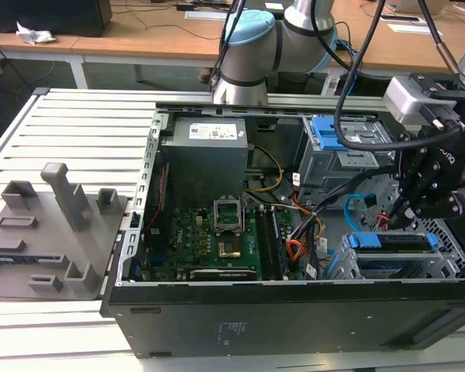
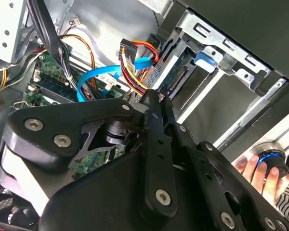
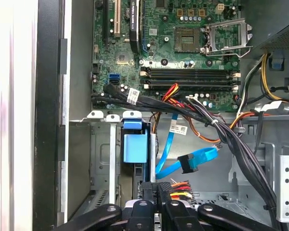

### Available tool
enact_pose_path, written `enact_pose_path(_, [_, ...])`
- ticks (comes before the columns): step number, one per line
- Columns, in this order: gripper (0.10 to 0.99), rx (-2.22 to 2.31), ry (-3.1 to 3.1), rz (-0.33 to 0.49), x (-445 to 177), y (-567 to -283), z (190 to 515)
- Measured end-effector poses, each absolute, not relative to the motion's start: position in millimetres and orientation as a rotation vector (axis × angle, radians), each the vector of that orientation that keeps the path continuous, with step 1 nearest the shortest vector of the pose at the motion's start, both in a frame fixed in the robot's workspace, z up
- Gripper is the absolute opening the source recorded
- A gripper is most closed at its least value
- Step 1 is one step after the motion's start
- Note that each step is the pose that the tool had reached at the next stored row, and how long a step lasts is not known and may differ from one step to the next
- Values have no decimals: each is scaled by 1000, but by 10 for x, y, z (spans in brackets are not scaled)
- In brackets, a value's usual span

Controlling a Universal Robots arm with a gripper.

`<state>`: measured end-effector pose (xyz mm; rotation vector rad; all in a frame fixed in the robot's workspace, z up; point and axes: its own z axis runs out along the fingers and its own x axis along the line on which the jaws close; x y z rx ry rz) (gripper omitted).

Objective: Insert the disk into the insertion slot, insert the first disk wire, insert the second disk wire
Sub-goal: 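Insert the first disk wire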

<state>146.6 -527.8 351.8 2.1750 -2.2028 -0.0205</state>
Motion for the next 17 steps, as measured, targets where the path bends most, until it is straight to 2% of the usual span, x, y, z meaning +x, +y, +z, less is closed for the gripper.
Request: enact_pose_path(17, [161,2178,-2205,-29,1595,-5395,3489])
